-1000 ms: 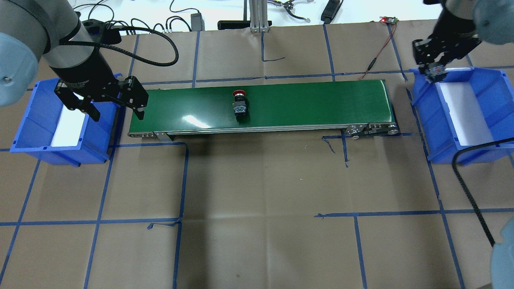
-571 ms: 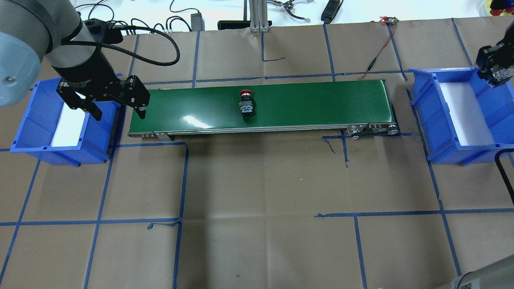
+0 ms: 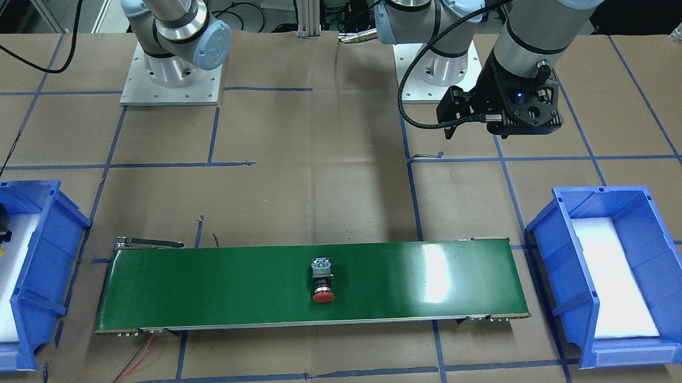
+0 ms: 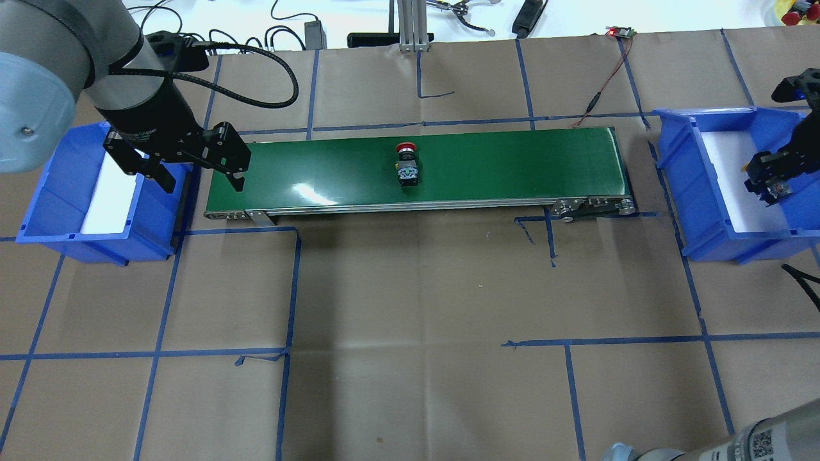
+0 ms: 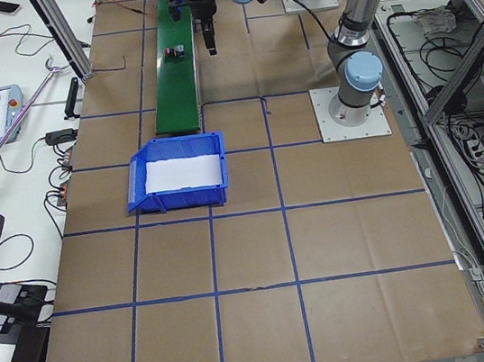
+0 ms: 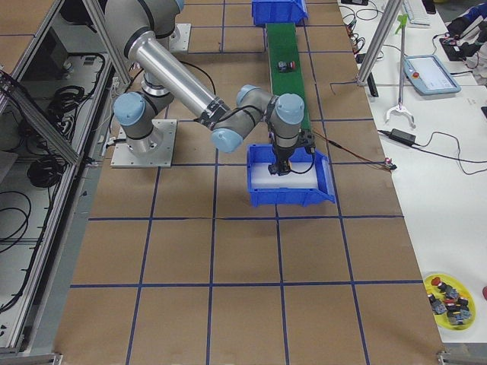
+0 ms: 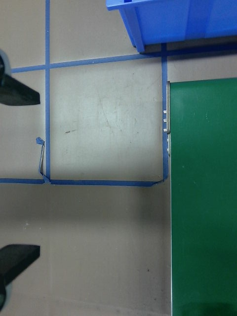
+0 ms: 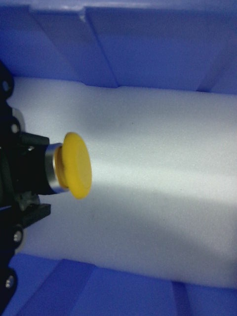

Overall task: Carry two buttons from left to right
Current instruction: 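Release the yellow button and move the right gripper back over the conveyor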

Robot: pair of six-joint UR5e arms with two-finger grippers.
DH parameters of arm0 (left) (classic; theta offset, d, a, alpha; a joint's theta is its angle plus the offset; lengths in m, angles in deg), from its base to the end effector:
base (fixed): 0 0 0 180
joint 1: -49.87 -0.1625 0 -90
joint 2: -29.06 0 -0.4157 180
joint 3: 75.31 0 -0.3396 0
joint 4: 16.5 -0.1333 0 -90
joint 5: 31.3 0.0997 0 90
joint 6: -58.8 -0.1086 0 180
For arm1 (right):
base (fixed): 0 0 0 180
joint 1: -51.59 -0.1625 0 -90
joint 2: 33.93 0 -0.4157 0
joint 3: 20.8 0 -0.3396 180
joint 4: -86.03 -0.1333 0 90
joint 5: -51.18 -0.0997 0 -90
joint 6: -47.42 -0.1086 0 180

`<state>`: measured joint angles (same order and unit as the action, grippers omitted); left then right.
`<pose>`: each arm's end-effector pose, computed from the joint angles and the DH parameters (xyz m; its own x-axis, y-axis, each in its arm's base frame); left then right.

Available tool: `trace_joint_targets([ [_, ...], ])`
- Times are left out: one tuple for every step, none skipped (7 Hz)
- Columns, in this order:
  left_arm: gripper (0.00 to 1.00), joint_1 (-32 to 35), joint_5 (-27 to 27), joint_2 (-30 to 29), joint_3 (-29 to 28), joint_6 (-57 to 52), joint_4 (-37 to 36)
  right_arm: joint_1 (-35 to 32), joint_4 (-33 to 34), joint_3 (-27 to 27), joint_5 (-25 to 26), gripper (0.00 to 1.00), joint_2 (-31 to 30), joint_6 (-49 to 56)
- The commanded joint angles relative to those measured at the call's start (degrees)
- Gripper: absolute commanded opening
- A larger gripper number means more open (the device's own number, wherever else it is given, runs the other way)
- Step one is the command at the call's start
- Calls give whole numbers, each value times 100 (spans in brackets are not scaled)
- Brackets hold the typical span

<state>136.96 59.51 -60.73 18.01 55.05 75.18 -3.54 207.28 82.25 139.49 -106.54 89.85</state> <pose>-0.1099 -0.4340 0.4432 -0.9998 0.0156 -0.0086 0.0148 0.9963 0.0842 -0.1843 -0.5032 0.2800 -0.9912 -0.1319 -0.0122 -0.1315 0.9908 -0.0303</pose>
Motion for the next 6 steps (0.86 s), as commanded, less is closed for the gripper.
trace_joint_targets([
  [100,27,-10,-21,-7,-20,-114,20,643,425,-59,5,167,2],
  [100,18,-10,-30,-7,-20,-132,20,689,452,-59,5,195,2],
  [100,18,-10,-30,-7,-20,-133,20,699,453,-51,7,256,2],
  [100,18,-10,-30,-7,-12,-133,20,699,426,-50,21,343,11],
  [100,18,-10,-30,-7,-11,-133,20,681,409,-59,75,344,2],
  [100,18,-10,-30,-7,-11,-133,20,681,391,-59,93,301,2],
])
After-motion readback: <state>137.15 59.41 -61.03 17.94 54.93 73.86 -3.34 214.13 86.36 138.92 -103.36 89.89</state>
